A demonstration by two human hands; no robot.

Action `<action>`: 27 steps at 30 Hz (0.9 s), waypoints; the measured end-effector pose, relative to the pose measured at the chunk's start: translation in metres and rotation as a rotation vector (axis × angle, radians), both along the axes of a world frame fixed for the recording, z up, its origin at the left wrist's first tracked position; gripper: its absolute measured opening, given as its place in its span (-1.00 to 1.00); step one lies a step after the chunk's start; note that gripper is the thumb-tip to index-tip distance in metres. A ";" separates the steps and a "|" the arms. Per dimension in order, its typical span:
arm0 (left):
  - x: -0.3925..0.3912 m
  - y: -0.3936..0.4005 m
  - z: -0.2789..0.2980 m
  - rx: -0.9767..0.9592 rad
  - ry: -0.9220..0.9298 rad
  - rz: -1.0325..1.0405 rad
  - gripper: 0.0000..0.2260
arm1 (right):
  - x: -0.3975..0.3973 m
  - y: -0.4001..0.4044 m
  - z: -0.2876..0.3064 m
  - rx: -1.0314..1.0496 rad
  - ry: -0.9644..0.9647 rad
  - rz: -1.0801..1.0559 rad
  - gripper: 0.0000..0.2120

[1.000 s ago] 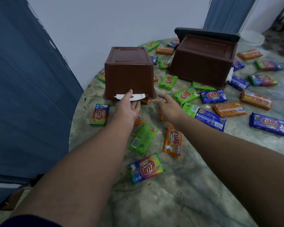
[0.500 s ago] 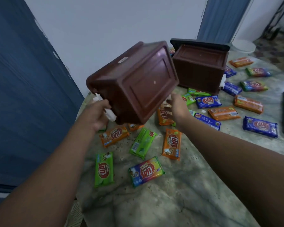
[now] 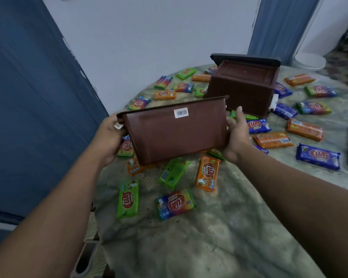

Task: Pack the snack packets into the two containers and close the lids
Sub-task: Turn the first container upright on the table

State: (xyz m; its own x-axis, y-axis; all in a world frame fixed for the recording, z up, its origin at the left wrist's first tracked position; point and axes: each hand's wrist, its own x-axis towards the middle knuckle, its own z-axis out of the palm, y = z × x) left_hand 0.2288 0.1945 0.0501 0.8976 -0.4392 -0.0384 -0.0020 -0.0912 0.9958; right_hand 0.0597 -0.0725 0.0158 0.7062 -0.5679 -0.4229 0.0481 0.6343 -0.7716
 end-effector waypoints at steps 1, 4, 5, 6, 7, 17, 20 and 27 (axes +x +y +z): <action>-0.009 0.000 0.002 -0.037 0.048 0.018 -0.56 | -0.005 -0.004 -0.002 0.012 -0.006 0.008 -0.37; -0.028 0.003 0.003 -0.240 0.242 0.126 -0.40 | -0.021 -0.008 -0.003 0.073 -0.008 0.051 -0.37; -0.036 0.005 0.005 -0.289 0.280 0.185 -0.48 | -0.027 -0.009 -0.003 0.085 -0.012 0.079 -0.37; -0.040 0.007 0.003 -0.342 0.323 0.219 -0.62 | -0.032 -0.009 -0.002 0.109 -0.029 0.106 -0.35; -0.042 0.009 0.002 -0.406 0.370 0.240 -0.79 | -0.035 -0.009 0.000 0.127 -0.043 0.132 -0.32; -0.074 0.037 -0.014 -0.380 0.456 0.268 -0.54 | -0.051 -0.002 0.001 -0.170 0.179 0.320 -0.61; -0.078 0.037 -0.023 -0.366 0.409 0.338 -0.64 | -0.059 -0.003 -0.007 -0.210 0.242 0.299 -0.63; -0.113 0.023 -0.021 -0.226 0.421 0.401 -0.90 | -0.078 -0.022 0.001 -0.360 0.339 0.417 -0.64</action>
